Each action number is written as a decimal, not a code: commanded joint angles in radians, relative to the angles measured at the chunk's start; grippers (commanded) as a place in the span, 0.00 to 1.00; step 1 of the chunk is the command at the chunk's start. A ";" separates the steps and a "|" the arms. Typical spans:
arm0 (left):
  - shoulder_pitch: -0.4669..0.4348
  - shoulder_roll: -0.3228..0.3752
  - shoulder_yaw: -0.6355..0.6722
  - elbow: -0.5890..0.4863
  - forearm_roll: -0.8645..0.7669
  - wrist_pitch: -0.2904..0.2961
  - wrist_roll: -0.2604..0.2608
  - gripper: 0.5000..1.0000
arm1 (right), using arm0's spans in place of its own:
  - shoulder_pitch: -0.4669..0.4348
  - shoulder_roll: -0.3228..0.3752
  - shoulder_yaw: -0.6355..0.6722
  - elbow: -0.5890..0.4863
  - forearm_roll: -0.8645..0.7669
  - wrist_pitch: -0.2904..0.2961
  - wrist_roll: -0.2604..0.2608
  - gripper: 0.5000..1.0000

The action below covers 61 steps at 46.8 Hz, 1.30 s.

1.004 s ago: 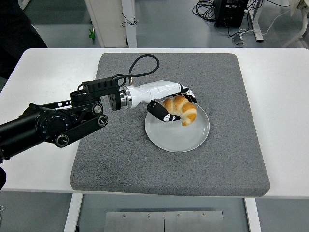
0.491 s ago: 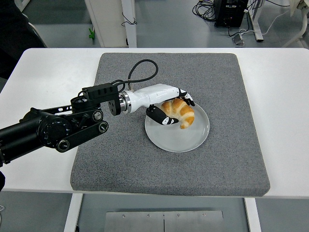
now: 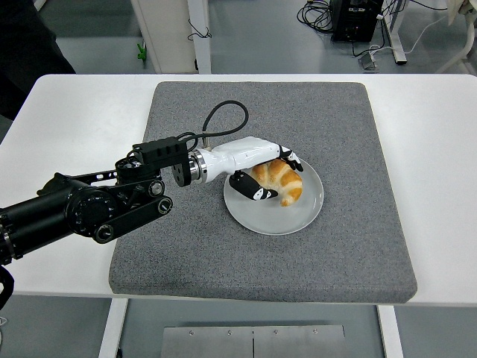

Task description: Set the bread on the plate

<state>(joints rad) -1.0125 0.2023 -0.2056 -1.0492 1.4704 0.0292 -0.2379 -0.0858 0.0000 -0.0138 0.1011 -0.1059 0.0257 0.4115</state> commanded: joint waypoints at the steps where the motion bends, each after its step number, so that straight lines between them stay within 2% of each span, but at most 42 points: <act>1: 0.000 -0.001 0.022 0.001 -0.001 0.023 0.000 0.31 | 0.000 0.000 0.000 0.000 0.000 -0.001 0.001 1.00; 22: 0.002 -0.003 0.040 0.005 -0.002 0.051 0.000 0.31 | 0.000 0.000 0.000 0.000 0.000 -0.001 0.001 1.00; 61: 0.009 -0.014 0.042 0.020 -0.002 0.054 0.000 0.31 | 0.000 0.000 0.000 0.000 0.000 0.000 0.001 1.00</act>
<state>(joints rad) -1.0032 0.1886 -0.1653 -1.0291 1.4677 0.0829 -0.2371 -0.0860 0.0000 -0.0139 0.1012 -0.1058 0.0255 0.4121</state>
